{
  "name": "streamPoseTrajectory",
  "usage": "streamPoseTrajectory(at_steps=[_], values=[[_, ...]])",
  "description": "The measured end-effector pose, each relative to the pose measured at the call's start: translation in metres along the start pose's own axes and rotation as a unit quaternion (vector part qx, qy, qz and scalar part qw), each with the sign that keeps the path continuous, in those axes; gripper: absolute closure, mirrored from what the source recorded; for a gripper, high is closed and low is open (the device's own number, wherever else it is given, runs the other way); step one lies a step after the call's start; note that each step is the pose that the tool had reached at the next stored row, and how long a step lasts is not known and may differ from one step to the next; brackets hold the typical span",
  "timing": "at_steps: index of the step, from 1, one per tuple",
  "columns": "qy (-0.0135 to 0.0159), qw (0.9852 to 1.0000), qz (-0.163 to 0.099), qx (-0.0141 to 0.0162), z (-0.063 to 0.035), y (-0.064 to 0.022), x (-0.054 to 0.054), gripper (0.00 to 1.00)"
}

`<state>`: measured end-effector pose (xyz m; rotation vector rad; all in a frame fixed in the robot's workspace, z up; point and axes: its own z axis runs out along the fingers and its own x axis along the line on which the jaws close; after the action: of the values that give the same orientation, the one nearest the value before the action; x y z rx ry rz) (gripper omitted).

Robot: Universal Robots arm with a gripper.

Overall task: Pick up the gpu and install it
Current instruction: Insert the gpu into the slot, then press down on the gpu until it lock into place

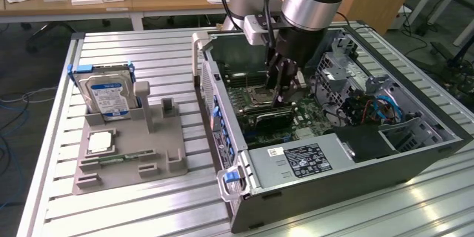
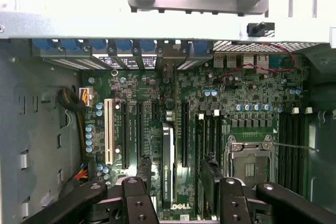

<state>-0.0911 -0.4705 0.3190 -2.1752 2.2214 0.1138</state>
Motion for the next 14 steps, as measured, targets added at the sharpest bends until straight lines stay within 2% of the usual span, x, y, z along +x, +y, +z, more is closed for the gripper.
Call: streamPoseTrajectory(at_steps=[11, 13, 14], values=[[0.0001, 1.0, 0.0, 0.0, -0.0001, 0.0, 0.0, 0.48], [0.0001, 1.0, 0.0, 0.0, -0.0001, 0.0, 0.0, 0.49], [0.0001, 1.0, 0.0, 0.0, -0.0001, 0.0, 0.0, 0.56]])
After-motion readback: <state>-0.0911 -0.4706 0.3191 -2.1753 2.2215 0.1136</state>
